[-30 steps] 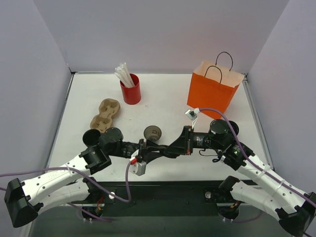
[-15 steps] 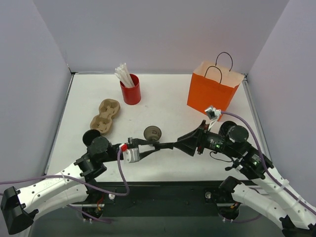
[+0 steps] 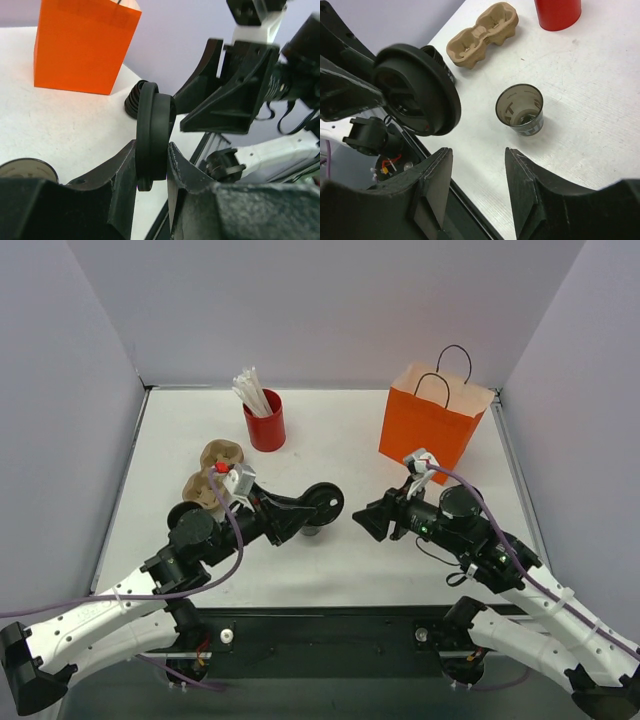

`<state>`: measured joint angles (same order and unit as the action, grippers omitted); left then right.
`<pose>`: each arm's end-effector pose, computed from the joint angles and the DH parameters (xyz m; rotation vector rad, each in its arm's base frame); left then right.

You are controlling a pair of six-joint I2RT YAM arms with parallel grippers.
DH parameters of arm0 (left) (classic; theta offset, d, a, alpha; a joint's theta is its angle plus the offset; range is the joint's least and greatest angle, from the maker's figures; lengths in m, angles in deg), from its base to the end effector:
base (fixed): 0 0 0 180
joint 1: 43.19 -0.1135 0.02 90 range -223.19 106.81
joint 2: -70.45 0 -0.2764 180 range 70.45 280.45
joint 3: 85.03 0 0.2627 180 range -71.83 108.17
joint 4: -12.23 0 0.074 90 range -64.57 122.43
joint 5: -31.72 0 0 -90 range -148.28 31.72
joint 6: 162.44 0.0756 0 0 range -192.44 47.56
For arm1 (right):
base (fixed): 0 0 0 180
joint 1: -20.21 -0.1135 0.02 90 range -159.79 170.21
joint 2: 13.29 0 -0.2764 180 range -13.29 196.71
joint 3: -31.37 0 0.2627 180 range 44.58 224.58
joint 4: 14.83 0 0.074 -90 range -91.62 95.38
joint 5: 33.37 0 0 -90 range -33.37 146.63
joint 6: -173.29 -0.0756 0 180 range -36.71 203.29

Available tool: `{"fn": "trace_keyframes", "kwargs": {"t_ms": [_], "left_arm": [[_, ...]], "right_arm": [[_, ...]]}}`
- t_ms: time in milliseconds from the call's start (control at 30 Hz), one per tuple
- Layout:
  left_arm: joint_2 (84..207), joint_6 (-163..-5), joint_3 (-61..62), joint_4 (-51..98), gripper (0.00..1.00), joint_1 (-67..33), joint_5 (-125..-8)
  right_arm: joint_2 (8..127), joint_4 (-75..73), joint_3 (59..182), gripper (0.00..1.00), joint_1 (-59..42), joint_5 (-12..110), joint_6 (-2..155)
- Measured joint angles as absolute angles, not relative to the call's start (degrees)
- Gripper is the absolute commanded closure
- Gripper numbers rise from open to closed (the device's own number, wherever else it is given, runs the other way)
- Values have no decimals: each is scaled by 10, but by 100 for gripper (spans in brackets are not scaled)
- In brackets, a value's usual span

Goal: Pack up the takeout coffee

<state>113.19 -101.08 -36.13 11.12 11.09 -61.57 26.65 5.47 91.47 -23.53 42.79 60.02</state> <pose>0.1287 -0.1864 0.3482 0.3967 1.5135 -1.2096 0.1335 0.1528 0.3811 -0.4964 1.6098 1.0902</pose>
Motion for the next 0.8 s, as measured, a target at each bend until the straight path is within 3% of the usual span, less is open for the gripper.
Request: {"fn": "trace_keyframes", "kwargs": {"t_ms": [300, 800], "left_arm": [[1107, -1147, -364, 158, 83, 111, -556], [1113, -1187, -363, 193, 83, 111, -555]], "right_arm": [[323, 29, 930, 56, -301, 479, 635], [380, 33, 1001, 60, -348, 549, 654]]}}
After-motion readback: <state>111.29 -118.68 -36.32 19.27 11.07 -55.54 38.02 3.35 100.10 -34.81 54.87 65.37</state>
